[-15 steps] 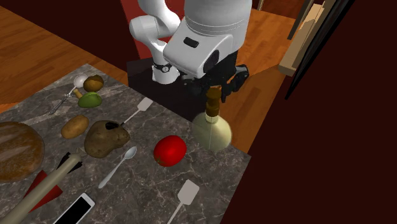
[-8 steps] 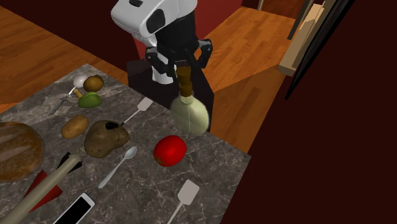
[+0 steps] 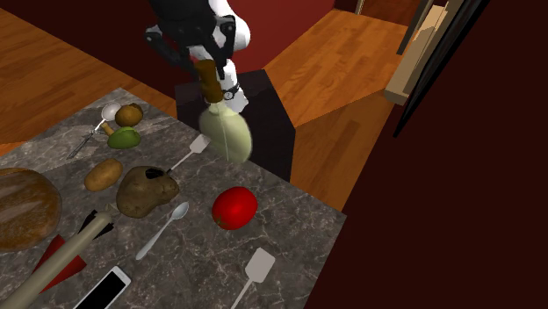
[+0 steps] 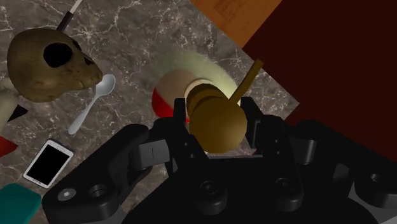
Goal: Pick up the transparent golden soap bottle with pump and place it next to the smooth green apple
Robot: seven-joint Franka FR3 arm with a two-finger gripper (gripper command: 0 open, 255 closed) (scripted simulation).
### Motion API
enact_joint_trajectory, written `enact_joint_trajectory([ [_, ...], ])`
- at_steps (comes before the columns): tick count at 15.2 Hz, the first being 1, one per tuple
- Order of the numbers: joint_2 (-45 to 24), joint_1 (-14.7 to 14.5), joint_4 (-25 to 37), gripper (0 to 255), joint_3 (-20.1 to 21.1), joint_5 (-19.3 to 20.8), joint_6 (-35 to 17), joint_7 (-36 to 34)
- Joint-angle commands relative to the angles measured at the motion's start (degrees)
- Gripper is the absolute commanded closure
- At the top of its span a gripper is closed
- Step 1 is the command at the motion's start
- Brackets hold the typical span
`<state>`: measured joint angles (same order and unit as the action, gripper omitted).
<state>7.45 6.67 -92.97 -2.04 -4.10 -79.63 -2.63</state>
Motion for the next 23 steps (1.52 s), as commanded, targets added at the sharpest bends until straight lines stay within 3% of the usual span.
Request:
enact_joint_trajectory([
  [1,2.55,0.82,-1.54,255,-1.04,0.42,1.13,1.86],
  [12,12.76,5.36,-4.30,255,-8.28,4.78,9.00,13.62],
  [23,16.12,9.16,1.54,255,-17.50,11.14,17.60,28.20],
])
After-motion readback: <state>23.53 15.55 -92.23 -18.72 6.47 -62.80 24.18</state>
